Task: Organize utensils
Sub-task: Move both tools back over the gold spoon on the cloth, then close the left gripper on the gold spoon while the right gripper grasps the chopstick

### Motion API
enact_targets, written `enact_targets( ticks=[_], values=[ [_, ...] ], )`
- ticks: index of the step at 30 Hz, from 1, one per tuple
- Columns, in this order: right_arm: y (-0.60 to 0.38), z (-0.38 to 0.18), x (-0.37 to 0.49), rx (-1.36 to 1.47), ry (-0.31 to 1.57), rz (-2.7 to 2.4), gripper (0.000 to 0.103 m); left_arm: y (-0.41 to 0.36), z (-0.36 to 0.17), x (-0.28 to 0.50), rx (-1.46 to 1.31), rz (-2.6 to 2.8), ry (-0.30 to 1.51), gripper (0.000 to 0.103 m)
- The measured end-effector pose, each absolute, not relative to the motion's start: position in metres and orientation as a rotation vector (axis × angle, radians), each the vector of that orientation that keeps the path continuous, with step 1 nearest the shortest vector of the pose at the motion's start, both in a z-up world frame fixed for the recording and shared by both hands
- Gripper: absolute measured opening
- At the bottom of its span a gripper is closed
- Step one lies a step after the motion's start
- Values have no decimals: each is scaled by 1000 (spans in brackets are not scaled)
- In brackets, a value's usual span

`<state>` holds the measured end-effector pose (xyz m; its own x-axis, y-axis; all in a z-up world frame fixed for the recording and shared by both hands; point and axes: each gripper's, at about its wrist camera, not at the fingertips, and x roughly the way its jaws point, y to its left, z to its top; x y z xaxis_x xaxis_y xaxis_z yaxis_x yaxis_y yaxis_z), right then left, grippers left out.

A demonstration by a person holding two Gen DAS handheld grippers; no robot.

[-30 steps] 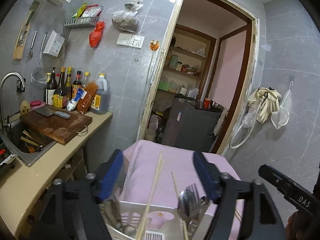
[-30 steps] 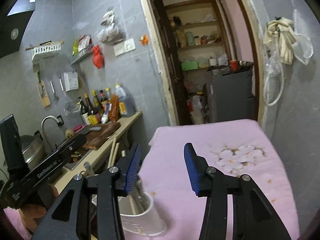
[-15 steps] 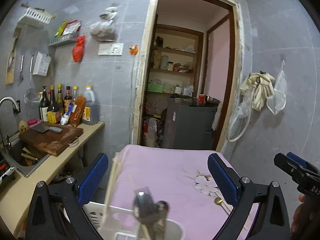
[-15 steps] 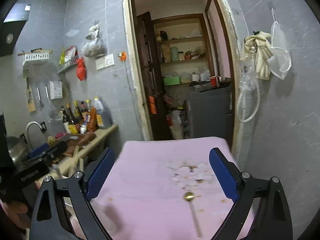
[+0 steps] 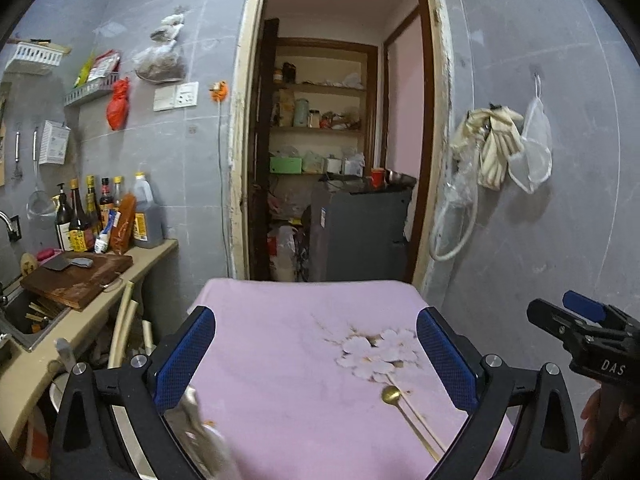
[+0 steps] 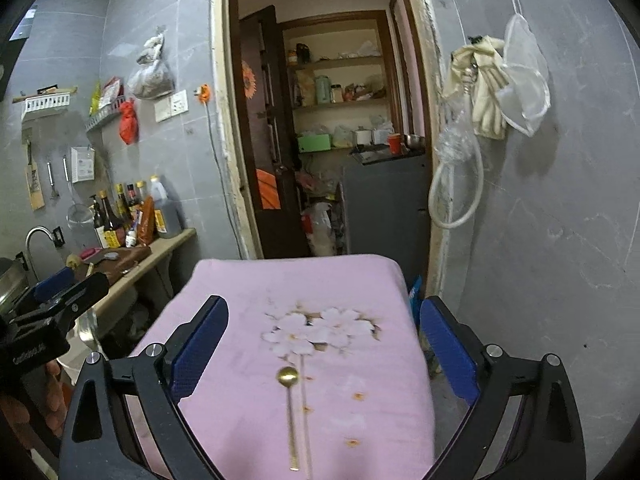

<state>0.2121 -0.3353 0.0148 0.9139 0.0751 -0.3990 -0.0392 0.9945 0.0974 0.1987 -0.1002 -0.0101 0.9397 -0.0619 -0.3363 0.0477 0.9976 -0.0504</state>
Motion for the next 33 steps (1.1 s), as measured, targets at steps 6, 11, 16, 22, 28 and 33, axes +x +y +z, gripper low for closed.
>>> enact_targets(
  ticks=[6,11,16,22,28,33],
  values=[
    [-368,0,227,91,457,60,95,-120,-20,209,-60,-45,386,102],
    [-385,-13,240,93,476,74,95,-138,-29,220,-63,-29,402,102],
    [-398,-35,255,118,494,83,95,-154,-49,234,-55,1,441,102],
    [-403,-73,278,166,550,104,95,-163,-85,255,-55,11,538,102],
    [-404,-114,300,214,649,204,95,-164,-118,280,-62,-51,664,89],
    [-408,-140,320,271,717,279,91,-158,-140,300,-108,-136,764,68]
  ],
)
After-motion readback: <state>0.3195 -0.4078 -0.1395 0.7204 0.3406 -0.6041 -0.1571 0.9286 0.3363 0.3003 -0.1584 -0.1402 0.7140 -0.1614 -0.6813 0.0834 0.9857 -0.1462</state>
